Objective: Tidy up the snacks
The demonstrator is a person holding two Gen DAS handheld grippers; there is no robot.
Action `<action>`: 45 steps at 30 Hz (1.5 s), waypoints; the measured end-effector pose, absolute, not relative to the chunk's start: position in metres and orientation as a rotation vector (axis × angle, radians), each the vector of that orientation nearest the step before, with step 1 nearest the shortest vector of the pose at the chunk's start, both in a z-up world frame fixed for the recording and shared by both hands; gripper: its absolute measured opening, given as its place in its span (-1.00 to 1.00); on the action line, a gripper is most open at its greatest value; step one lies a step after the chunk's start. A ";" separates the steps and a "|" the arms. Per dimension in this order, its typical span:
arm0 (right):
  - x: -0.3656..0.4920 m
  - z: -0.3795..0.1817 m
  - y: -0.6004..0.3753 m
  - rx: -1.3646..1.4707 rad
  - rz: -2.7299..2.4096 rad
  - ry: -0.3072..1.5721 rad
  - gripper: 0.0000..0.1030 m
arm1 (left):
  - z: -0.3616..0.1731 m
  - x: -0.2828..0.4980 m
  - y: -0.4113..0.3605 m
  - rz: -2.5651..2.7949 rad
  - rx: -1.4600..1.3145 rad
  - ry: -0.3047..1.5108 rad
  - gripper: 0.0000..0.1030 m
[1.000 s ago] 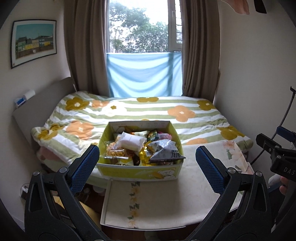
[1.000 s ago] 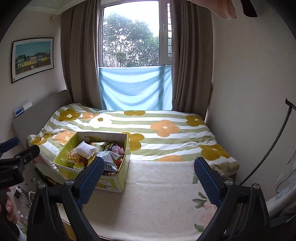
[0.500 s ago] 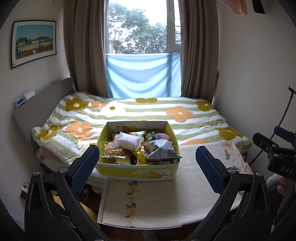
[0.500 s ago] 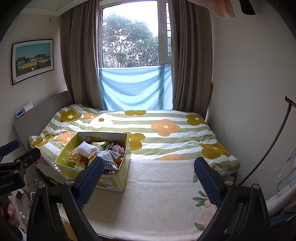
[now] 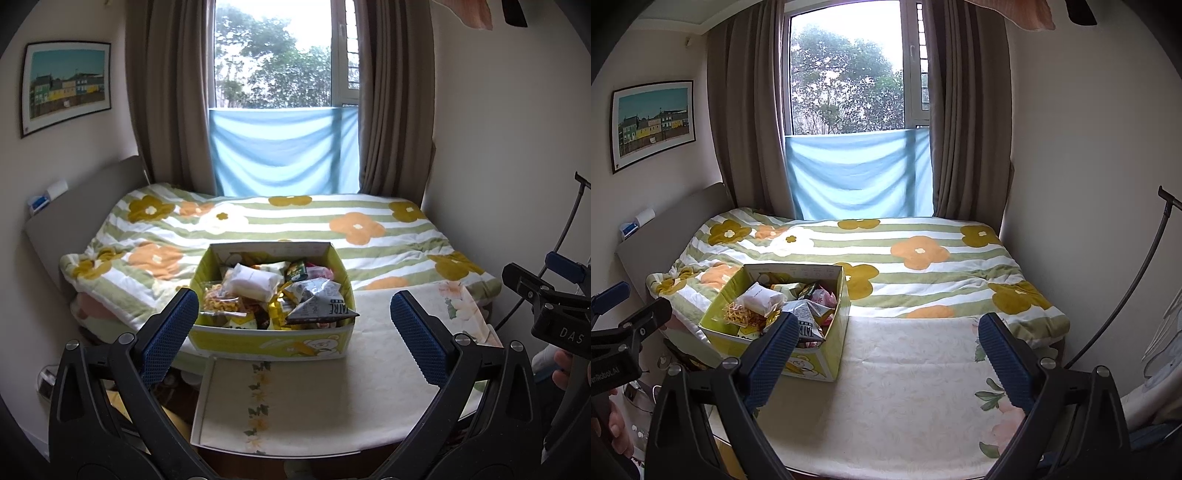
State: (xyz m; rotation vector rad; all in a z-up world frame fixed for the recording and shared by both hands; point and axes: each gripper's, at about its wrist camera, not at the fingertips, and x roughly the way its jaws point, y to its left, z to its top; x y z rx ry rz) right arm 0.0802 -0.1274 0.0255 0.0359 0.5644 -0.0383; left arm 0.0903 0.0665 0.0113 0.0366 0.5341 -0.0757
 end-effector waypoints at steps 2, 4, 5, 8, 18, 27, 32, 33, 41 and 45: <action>0.081 0.027 -0.127 0.038 -0.042 0.564 0.88 | 0.011 0.090 0.066 -0.076 0.036 0.534 1.00; 0.081 0.027 -0.127 0.040 -0.043 0.563 0.88 | 0.011 0.090 0.066 -0.075 0.037 0.533 1.00; 0.081 0.027 -0.127 0.040 -0.043 0.563 0.88 | 0.011 0.091 0.065 -0.075 0.038 0.534 1.00; 0.081 0.027 -0.127 0.040 -0.044 0.564 0.88 | 0.012 0.092 0.064 -0.076 0.038 0.535 1.00; 0.084 0.028 -0.126 0.041 -0.050 0.567 0.88 | 0.016 0.095 0.059 -0.074 0.038 0.531 1.00; 0.085 0.028 -0.125 0.044 -0.053 0.567 0.88 | 0.016 0.096 0.060 -0.072 0.039 0.532 1.00; 0.085 0.028 -0.126 0.043 -0.053 0.566 0.88 | 0.014 0.099 0.062 -0.058 0.049 0.531 1.00; 0.085 0.028 -0.126 0.043 -0.052 0.567 0.88 | 0.014 0.100 0.062 -0.059 0.049 0.532 1.00; 0.088 0.027 -0.126 0.043 -0.051 0.577 0.88 | 0.007 0.107 0.061 -0.034 0.068 0.538 1.00; 0.096 0.023 -0.122 0.044 -0.049 0.595 0.88 | -0.001 0.113 0.066 -0.047 0.054 0.558 1.00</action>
